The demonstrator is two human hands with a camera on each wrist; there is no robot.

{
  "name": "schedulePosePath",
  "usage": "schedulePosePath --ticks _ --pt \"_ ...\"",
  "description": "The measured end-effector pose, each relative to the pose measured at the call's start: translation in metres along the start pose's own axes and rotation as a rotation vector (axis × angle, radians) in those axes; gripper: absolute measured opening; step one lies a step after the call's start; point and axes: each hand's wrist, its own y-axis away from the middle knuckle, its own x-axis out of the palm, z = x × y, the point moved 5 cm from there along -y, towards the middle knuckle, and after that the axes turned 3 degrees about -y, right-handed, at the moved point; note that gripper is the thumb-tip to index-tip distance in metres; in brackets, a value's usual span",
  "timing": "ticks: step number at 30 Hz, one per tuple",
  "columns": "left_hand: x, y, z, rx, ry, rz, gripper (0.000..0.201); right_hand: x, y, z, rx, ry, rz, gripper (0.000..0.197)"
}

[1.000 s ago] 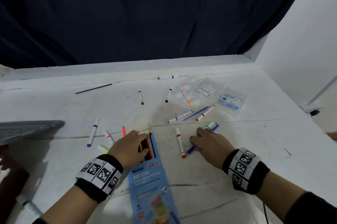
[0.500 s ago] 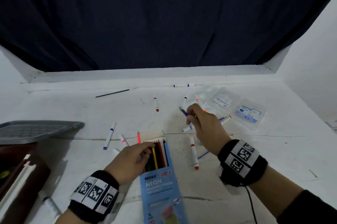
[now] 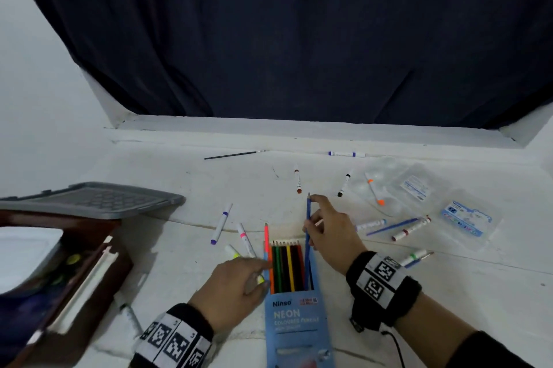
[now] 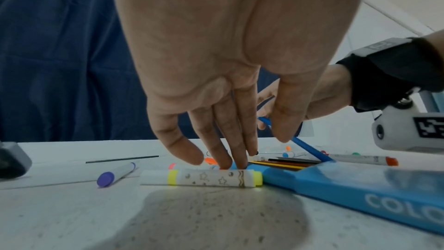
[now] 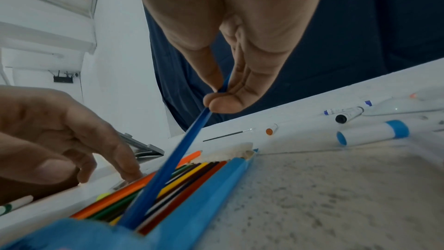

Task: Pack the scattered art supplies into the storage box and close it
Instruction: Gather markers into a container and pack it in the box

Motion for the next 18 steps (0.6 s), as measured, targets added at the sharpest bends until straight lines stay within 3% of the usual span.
schedulePosePath --ticks 3,6,8,10,12,18 --pt "0.004 -0.003 0.003 -0.007 -0.096 0.019 0.073 0.006 -0.009 0.003 -0.012 0.112 0.064 0.045" --pt "0.003 -0.009 -0.005 -0.016 -0.231 0.042 0.041 0.013 -0.017 0.003 -0.008 0.189 0.12 0.047" --pt "0.001 -0.012 -0.011 -0.028 -0.29 0.04 0.031 0.015 -0.021 0.0 0.03 0.208 0.138 0.047" --pt "-0.003 -0.013 -0.012 -0.041 -0.312 0.031 0.027 0.018 -0.02 -0.003 0.052 0.273 0.171 0.037" --pt "-0.005 -0.013 -0.011 -0.049 -0.333 0.047 0.026 0.022 -0.016 -0.006 0.048 0.406 0.219 0.013" --pt "-0.009 -0.011 -0.008 -0.025 -0.293 0.058 0.03 0.032 0.01 -0.005 -0.021 0.747 0.335 0.025"
